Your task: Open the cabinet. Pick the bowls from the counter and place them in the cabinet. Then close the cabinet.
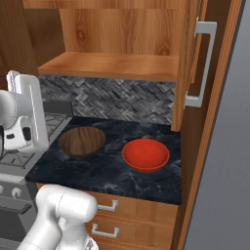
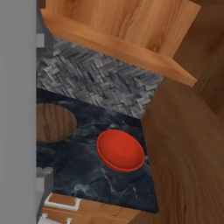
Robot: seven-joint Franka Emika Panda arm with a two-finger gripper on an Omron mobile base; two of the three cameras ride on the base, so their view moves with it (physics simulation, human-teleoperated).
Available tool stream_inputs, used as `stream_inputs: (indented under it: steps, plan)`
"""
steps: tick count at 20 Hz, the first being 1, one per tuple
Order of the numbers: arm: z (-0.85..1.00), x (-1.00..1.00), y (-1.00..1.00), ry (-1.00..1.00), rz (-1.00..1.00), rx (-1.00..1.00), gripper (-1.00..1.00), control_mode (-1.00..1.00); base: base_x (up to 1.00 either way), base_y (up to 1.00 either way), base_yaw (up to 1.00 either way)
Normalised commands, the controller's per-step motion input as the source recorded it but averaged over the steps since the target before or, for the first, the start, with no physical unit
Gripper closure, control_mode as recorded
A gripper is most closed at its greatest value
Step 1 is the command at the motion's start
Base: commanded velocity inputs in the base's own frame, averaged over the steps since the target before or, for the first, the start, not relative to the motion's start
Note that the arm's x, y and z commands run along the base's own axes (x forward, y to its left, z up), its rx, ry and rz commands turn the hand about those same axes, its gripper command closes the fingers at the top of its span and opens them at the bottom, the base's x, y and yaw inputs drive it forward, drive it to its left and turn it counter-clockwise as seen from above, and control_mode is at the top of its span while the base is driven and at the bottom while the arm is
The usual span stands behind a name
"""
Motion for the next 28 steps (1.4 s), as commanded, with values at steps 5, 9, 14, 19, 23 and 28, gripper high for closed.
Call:
stream_inputs:
  steps: [5, 9, 14, 19, 23, 28]
  plan:
    - [-0.23, 0.0, -0.18, 0.0, -0.04, 0.18, -1.0, -1.0, 0.0, 0.0, 0.0]
    - [-0.28, 0.0, -0.11, -0.01, -0.12, 0.25, -1.0, -1.0, 0.0, 0.0, 0.0]
    - [-0.18, 0.06, -0.04, -0.04, -0.15, 0.01, -1.0, -1.0, 0.0, 0.0, 0.0]
    - [-0.26, 0.05, -0.03, -0.04, -0.11, 0.02, -1.0, -1.0, 0.0, 0.0, 0.0]
    - [-0.3, 0.06, 0.0, -0.03, -0.09, 0.03, -1.0, -1.0, 0.0, 0.0, 0.0]
    - [-0.2, 0.03, 0.0, -0.07, -0.08, 0.03, -1.0, -1.0, 0.0, 0.0, 0.0]
